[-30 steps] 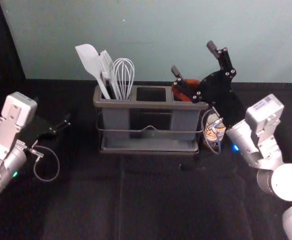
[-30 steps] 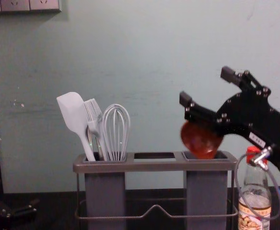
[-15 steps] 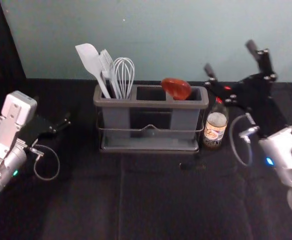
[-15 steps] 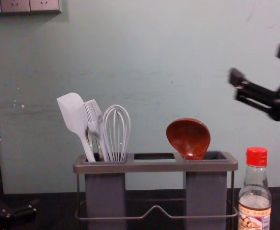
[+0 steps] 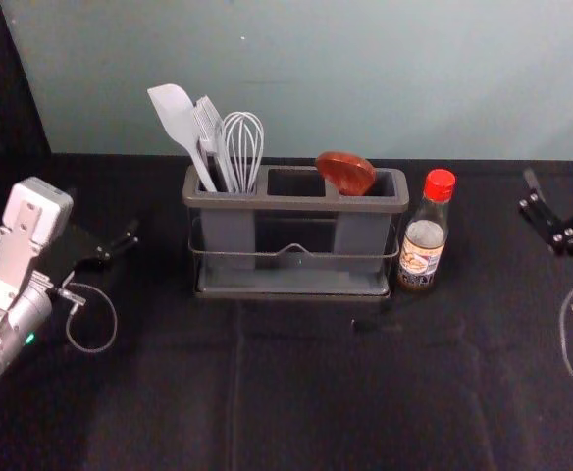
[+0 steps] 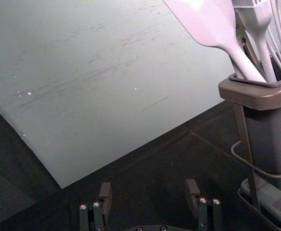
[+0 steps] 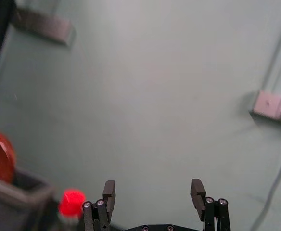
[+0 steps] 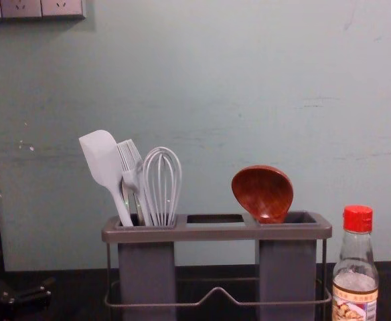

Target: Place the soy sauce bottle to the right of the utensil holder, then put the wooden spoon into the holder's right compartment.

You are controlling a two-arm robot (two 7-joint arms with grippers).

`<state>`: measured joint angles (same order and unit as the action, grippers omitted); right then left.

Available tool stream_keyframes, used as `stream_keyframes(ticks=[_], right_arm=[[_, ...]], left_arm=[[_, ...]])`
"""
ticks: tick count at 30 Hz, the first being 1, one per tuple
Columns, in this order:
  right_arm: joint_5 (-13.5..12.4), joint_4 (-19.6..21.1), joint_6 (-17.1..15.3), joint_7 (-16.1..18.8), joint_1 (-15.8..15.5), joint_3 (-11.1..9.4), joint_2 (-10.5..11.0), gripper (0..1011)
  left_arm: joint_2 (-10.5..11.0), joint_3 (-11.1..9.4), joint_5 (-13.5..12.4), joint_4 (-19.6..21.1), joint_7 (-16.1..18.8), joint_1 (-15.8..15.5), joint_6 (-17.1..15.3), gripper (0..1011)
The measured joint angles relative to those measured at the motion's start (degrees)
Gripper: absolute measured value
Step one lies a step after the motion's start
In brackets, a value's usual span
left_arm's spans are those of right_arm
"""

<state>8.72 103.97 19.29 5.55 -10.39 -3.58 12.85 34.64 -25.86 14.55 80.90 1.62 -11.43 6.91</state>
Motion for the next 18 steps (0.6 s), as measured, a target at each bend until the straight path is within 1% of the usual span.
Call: stream_keyframes(ticks=[1, 2, 4, 5, 8, 10, 11, 14, 17, 18], right_arm=[[0.28, 0.00, -0.80, -0.10, -0.20, -0.26, -0.01, 1002], [0.77, -0.19, -2.42, -0.26, -0.44, -0.65, 0.00, 1000], [1.13, -0.74, -3.83, -0.22, -0.48, -0.79, 0.12, 1002], [1.41, -1.32, -5.06, -0.06, -0.38, -0.80, 0.36, 1000], [1.87, -3.13, -6.99, 0.77, 0.60, -0.54, 1.07, 1002], [2.08, -4.12, -7.48, 1.04, 1.31, -0.29, 1.36, 1000], [2.16, -4.76, -7.73, 1.24, 1.78, -0.13, 1.55, 1002], [2.90, -8.11, -8.70, 1.81, 4.63, 0.84, 2.45, 1002], [3.33, -10.19, -9.08, 2.07, 6.61, 1.51, 2.94, 1002], [3.67, -11.43, -9.42, 2.28, 7.95, 2.02, 3.25, 1002]], left_arm=[[0.00, 0.00, 0.00, 0.00, 0.00, 0.00, 0.00, 1005], [0.00, 0.00, 0.00, 0.00, 0.00, 0.00, 0.00, 1005], [0.00, 0.00, 0.00, 0.01, 0.00, 0.00, 0.00, 1005], [0.00, 0.00, 0.00, 0.00, 0.00, 0.00, 0.00, 1005], [0.00, 0.00, 0.00, 0.00, 0.00, 0.00, 0.00, 1005], [0.00, 0.00, 0.00, 0.00, 0.00, 0.00, 0.00, 1005], [0.00, 0.00, 0.00, 0.00, 0.00, 0.00, 0.00, 1005], [0.00, 0.00, 0.00, 0.00, 0.00, 0.00, 0.00, 1005], [0.00, 0.00, 0.00, 0.00, 0.00, 0.00, 0.00, 1005], [0.00, 0.00, 0.00, 0.00, 0.00, 0.00, 0.00, 1005]])
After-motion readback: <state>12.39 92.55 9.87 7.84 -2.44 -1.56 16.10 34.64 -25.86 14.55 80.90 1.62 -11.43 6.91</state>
